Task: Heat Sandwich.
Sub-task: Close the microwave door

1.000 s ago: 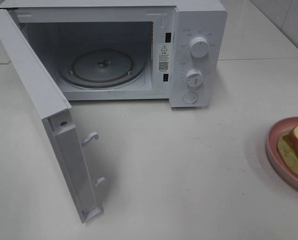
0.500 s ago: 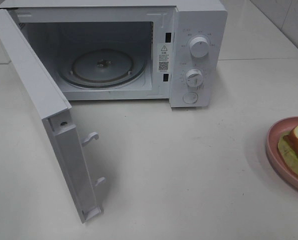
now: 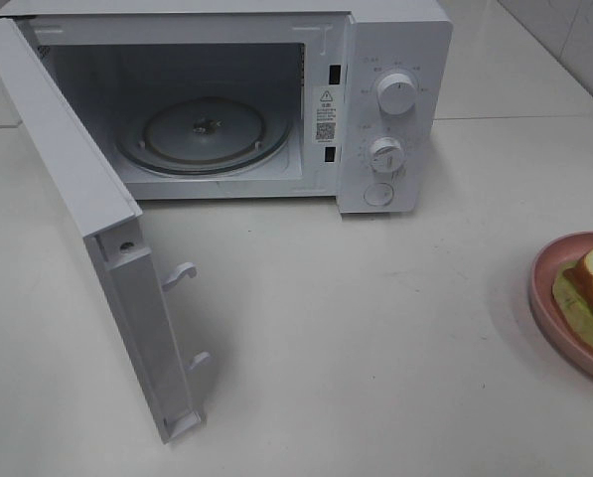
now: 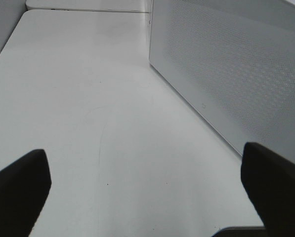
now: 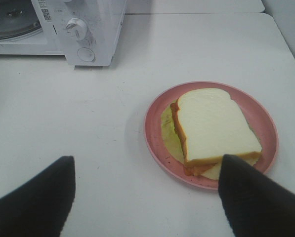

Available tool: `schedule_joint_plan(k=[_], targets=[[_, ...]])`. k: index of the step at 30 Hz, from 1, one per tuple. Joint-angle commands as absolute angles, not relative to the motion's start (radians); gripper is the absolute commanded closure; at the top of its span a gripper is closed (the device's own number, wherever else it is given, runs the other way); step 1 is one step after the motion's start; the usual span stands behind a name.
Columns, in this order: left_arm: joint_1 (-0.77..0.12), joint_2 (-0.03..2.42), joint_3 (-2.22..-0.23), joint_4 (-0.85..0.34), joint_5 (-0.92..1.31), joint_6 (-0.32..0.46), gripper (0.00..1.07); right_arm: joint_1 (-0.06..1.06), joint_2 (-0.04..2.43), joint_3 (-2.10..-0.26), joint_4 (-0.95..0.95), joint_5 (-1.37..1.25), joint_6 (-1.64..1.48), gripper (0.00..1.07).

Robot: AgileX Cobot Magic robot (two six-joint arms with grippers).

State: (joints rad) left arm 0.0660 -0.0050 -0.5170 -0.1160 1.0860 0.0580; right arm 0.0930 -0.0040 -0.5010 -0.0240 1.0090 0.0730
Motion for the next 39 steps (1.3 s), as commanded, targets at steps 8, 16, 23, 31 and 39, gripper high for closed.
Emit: schedule_joint_plan(k=[8,16,23,31,39], targets=[[0.069,-0.011,-0.516,-0.124,1.074,0.054,0.09,0.085,-0.031,-0.5,-0.023,0.993,0.059,0.32],[0.069,-0.011,-0.516,-0.124,1.074,0.054,0.09,0.085,-0.031,-0.5,-0.023,0.993,0.059,0.32],[0.069,-0.011,-0.516,-0.124,1.074,0.054,0.09,0.085,-0.031,-0.5,-0.023,0.993,0.059,0.32],[0.069,-0.011,-0.516,-0.144,1.074,0.053,0.09,0.085,-0.031,-0.5,-0.023,0.993,0.059,0.32],[0.069,0.014,-0.541,-0.15,1.046,0.053,0.09,0.085,-0.031,-0.5,-0.023,0.993,0.059,0.32]])
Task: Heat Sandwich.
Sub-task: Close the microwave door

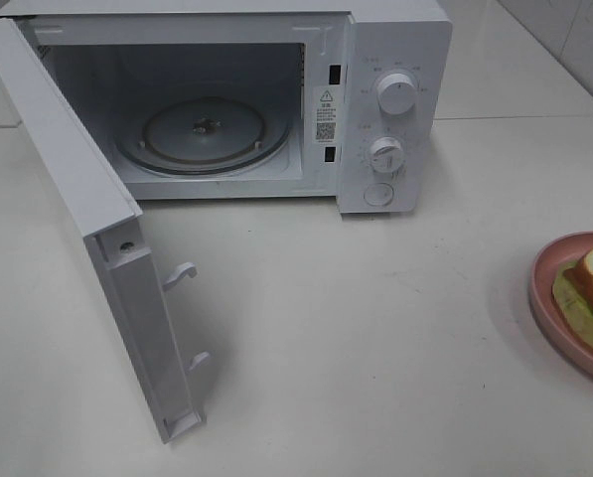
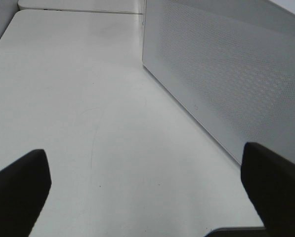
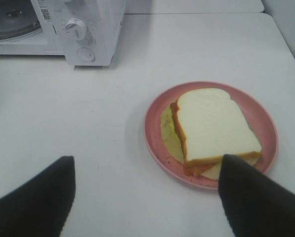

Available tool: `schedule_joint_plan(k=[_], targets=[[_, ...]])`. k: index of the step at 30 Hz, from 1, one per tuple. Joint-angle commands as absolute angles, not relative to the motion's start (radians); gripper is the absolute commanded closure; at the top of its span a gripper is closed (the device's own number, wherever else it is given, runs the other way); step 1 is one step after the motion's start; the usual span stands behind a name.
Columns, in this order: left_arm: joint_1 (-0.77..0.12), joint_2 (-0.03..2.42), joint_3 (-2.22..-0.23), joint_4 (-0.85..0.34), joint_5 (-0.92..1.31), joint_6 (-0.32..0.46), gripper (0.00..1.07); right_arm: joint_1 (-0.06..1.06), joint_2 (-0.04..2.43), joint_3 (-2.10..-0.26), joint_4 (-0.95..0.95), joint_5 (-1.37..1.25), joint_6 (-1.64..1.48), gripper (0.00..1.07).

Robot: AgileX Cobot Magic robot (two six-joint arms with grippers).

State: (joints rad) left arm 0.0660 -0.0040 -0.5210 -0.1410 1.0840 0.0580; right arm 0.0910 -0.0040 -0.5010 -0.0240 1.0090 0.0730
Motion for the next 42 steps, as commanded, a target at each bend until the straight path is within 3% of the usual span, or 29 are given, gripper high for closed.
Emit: schedule_joint_plan(k=[1,7,11,12,14,17,21,22,25,42], targets=[[0.069,0.029,-0.55,-0.15,1.031,0.053,0.09,0.085,-0.031,-0.5,-0.023,0.993,0.059,0.33],[0.069,0.137,-0.56,-0.149,0.943,0.054,0.16,0.085,-0.031,-0.5,-0.023,0.993,0.059,0.34],[0.069,0.238,-0.56,-0.149,0.834,0.054,0.34,0.085,-0.031,-0.5,-0.023,0.993,0.059,0.34],[0.069,0.238,-0.56,-0.149,0.834,0.054,0.34,0.085,-0.031,-0.5,-0.023,0.993,0.059,0.34],[0.069,0.277,-0.556,-0.149,0.764,0.054,0.5,0.085,-0.031,-0.5,-0.023,0.993,0.059,0.34],[0.069,0.3,-0.548,-0.149,0.722,0.054,0.59,0.085,-0.031,-0.5,-0.023,0.993,0.059,0.34],[0.069,0.377,-0.496,-0.149,0.589,0.054,0.88,0.085,-0.031,-0.5,-0.023,0.993,0.059,0.34],[0.069,0.377,-0.496,-0.149,0.589,0.054,0.88,0.085,-0.031,-0.5,-0.023,0.993,0.059,0.34],[0.069,0.448,-0.466,-0.149,0.495,0.054,1.05,0.085,-0.031,-0.5,-0.023,0.993,0.059,0.34],[0.069,0.746,-0.312,-0.148,-0.108,0.054,1.07,0.085,-0.031,-0.5,-0.023,0.993,0.059,0.34]])
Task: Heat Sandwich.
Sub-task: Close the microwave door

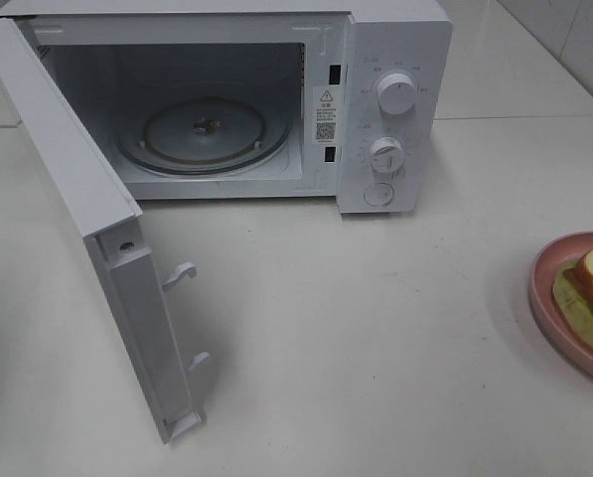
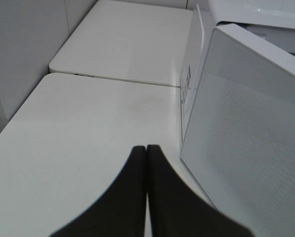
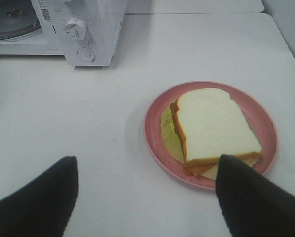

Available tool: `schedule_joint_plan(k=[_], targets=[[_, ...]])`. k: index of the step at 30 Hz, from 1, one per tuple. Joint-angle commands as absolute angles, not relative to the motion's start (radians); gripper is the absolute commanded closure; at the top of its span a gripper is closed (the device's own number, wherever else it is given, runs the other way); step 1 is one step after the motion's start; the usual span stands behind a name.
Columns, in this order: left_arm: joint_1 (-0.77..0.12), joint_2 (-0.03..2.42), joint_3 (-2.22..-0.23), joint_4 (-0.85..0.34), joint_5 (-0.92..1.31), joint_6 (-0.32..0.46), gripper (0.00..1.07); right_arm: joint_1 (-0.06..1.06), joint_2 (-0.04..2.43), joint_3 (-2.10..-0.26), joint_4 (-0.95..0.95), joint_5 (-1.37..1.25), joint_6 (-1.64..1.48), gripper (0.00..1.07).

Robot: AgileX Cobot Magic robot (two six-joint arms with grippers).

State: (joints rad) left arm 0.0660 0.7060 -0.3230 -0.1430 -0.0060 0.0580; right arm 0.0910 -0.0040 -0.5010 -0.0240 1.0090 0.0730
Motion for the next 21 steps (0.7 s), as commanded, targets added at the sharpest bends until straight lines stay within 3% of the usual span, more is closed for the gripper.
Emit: schedule_joint_plan(k=[1,10,15,21], targets=[[0.069,0.771,-0.312,-0.147,-0.131,0.054,1.07,0.085,-0.031,-0.5,-0.023,0.993,0.059,0.34],[0.069,0.993,-0.312,-0.12,-0.43,0.047,1.07,0.085,-0.031,-0.5,-0.023,0.993,0.059,0.34],[0.069,1.118,-0.312,0.023,-0.599,-0.013,1.07,0.085,-0.031,-0.5,-0.023,0.993,0.059,0.34],[0.069,1.271,-0.324,0.238,-0.754,-0.155,1.07,0.085,-0.031,-0.5,-0.023,0.993,0.059,0.34]])
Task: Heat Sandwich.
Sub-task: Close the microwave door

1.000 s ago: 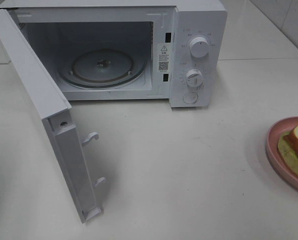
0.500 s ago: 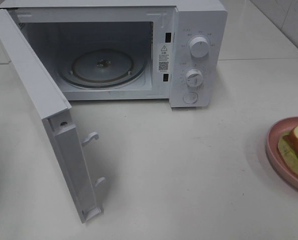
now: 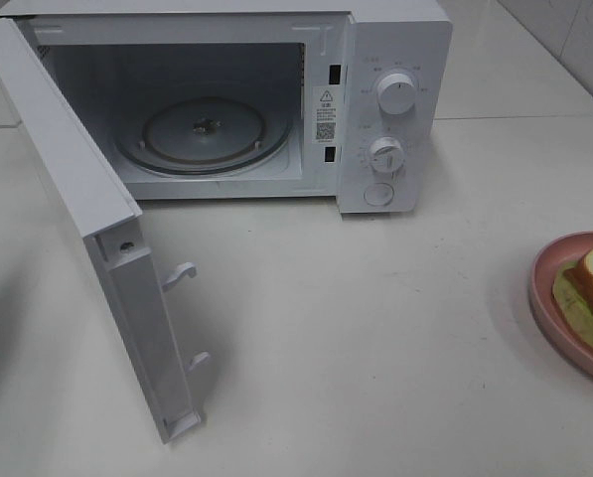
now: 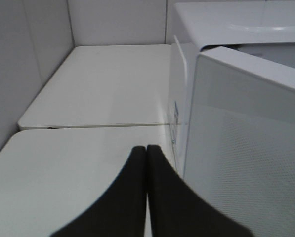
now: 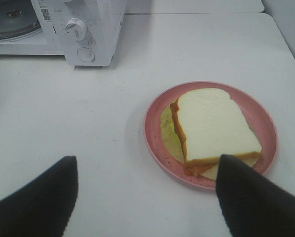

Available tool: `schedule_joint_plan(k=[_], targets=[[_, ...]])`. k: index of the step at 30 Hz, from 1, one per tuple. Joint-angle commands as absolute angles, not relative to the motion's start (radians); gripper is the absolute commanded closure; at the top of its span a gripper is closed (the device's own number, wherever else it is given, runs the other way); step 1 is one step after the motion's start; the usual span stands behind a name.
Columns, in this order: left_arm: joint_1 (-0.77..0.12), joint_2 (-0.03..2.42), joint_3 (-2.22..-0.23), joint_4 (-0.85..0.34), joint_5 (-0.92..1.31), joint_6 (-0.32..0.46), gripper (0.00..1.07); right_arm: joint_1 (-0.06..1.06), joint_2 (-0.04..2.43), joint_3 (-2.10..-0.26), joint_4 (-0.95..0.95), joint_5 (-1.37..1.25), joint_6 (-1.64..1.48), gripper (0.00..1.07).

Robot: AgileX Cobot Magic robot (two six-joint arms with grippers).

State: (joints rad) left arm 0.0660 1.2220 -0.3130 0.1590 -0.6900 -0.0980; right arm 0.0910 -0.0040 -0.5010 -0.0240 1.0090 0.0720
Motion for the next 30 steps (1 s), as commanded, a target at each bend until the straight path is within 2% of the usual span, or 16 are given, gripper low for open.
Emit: schedule_joint_plan(k=[1,11,16,19,24,30], targets=[[0.069,1.288,-0.328,0.258,-0.771,-0.168,1.07,0.085,-0.031,-0.5,-0.023,0.993,0.059,0.34],[0.062,1.48,-0.39,0.478,-0.932,-0.273,1.07,0.085,-0.031,-0.5,-0.023,0.993,0.059,0.34],[0.002,1.533,-0.407,0.476,-0.937,-0.247,1.07,0.085,-0.031,-0.5,-0.023,0.993,0.06,0.34],[-0.059,1.57,-0.417,0.435,-0.938,-0.201,1.07,0.085,-0.031,-0.5,-0.023,0.993,0.06,0.35],[-0.137,1.594,-0.427,0.33,-0.938,-0.185,1.07,0.085,-0.031,-0.5,-0.023,0.993,0.06,0.36],[-0.197,1.618,-0.452,0.273,-0.934,-0.159,1.07,0.085,-0.031,-0.5,-0.023,0.993,0.06,0.36]])
